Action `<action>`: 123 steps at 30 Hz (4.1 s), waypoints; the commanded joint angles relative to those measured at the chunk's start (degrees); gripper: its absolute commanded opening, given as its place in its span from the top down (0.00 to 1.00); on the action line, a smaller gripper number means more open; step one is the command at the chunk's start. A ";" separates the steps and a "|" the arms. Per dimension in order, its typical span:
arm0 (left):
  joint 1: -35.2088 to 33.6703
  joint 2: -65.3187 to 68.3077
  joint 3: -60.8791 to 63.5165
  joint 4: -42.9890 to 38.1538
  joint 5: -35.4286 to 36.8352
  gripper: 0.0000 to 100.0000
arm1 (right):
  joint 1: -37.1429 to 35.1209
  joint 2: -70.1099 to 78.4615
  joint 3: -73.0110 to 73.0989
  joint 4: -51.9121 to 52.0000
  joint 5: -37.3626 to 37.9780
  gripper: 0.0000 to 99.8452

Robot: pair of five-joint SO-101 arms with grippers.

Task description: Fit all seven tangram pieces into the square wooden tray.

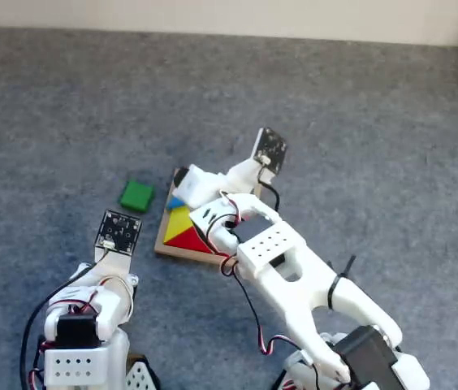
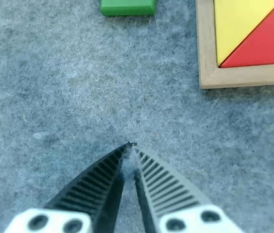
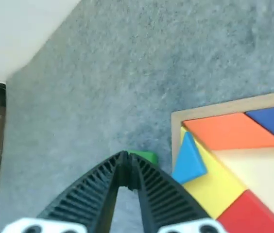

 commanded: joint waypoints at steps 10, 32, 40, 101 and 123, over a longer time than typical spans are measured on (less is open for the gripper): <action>-0.66 -0.40 1.01 0.18 0.18 1.00 | -0.04 3.21 -4.79 -1.19 17.23 1.00; -0.66 -0.40 1.01 0.18 0.18 1.00 | 0.04 22.99 -16.75 0.04 26.11 1.00; -0.66 -0.40 1.01 0.18 0.18 1.00 | 0.66 22.81 -17.36 14.90 25.85 1.00; -0.66 -0.40 1.01 0.18 0.18 1.00 | 6.90 31.69 -29.76 21.67 18.55 1.00; -0.66 -0.40 1.01 0.18 0.18 1.00 | 7.69 31.52 -34.33 23.43 18.55 1.00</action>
